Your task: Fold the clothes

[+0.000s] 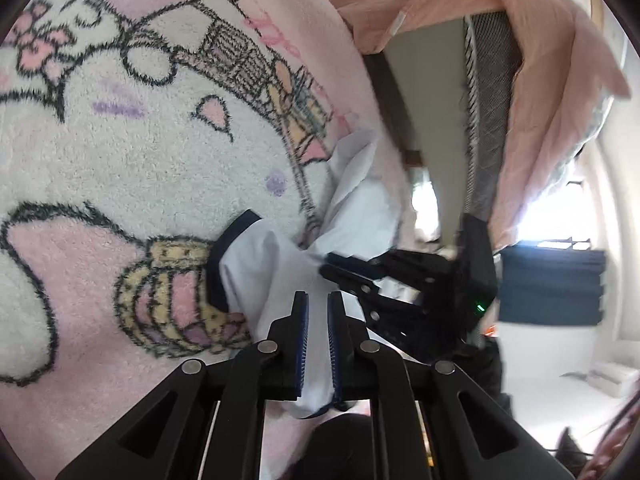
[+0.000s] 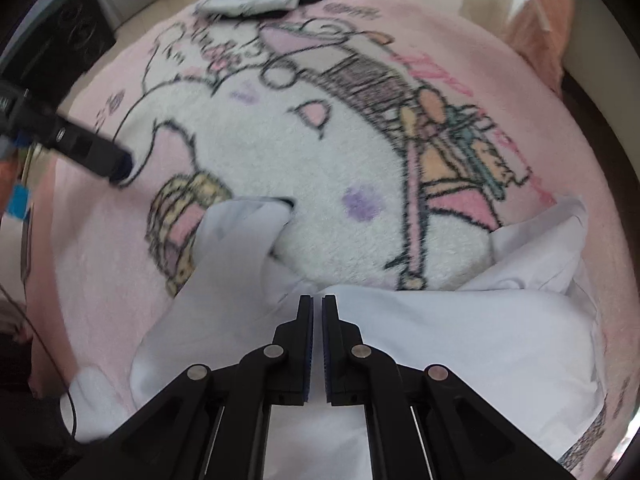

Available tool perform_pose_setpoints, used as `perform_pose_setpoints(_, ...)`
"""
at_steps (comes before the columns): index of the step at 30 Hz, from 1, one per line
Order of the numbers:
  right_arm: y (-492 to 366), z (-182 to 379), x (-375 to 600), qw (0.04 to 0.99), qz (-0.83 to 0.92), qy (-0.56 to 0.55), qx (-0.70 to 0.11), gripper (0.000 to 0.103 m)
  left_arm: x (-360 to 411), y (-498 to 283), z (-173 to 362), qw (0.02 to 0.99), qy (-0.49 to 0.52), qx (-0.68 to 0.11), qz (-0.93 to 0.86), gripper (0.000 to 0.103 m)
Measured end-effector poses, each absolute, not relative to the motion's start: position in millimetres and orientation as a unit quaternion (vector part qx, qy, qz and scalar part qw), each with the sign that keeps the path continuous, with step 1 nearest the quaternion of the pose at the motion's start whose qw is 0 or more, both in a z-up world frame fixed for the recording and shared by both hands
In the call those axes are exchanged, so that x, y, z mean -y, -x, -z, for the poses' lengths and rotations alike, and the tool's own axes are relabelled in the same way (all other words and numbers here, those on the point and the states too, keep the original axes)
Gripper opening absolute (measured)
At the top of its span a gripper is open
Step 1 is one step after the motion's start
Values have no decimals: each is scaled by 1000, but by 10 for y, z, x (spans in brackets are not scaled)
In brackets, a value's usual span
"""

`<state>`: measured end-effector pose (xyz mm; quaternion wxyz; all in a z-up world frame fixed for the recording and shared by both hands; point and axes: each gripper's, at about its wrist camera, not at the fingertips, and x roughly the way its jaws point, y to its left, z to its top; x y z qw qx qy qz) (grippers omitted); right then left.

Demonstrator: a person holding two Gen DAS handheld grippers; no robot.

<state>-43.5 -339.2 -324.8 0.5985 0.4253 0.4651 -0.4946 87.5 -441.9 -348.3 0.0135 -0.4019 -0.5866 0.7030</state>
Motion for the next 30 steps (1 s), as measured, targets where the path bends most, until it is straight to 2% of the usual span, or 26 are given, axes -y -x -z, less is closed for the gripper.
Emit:
perform_pose_setpoints(1,374,3241,3375,592,502,-413,-477,20,4405,-851,3466,10,409,577,-707,16)
perform_pose_setpoints(2,319,3231,3354,587,509,-403,-485,44,4392,-843,3450,9,409,574,-710,31)
perform_pose_setpoints(3,281,3207,3322,586,516,-396,-483,56,4381,-838,3436,8,408,571,-712,63)
perform_pose_setpoints(4,249,3169,3279,588,524,-391,-476,70,4381,-843,3431,6,402,575,-713,80)
perform_pose_setpoints(5,218,3131,3237,591,532,-386,-468,71,4381,-849,3426,5,395,578,-714,92)
perform_pose_setpoints(12,200,2903,2939,594,575,-392,-403,73,4423,-870,3471,-9,389,594,-704,92)
perform_pose_setpoints(20,292,2831,2520,541,652,-435,-305,74,4353,-830,3543,-15,420,576,-701,92)
perform_pose_setpoints(24,144,2819,2238,524,669,-444,-284,74,4263,-749,3504,-25,456,511,-728,92)
perform_pose_setpoints(30,-163,2831,1902,499,679,-469,-264,74,3991,-636,3429,-9,510,354,-784,92)
